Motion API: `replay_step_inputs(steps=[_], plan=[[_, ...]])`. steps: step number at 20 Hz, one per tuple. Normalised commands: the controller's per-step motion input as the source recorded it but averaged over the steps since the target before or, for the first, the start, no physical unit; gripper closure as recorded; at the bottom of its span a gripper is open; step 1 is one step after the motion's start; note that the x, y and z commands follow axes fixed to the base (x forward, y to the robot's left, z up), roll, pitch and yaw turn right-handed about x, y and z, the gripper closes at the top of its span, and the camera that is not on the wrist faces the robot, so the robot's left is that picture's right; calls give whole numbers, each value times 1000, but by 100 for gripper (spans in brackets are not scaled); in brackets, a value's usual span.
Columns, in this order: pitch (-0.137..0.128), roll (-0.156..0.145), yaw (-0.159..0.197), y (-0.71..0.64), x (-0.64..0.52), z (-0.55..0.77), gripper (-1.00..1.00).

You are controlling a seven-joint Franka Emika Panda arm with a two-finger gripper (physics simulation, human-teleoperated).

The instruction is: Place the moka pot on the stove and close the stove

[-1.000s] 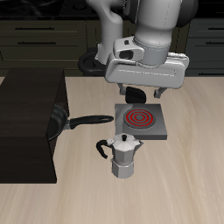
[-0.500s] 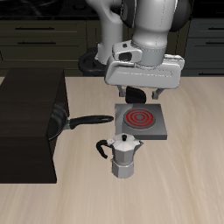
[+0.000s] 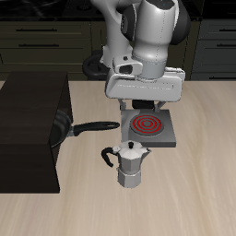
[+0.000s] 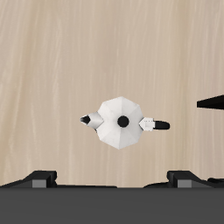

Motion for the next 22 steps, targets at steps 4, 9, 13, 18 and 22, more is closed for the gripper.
replay_step_inputs(steps=[4, 9, 13, 18, 22], plan=[[10, -31, -29, -162, 77, -107, -100], [18, -11, -23, -88, 78, -103, -100], [13, 14, -18, 33, 81, -125, -100], [11, 14, 21, 126, 84, -234, -100], [29, 6, -2, 82, 61, -210, -100]])
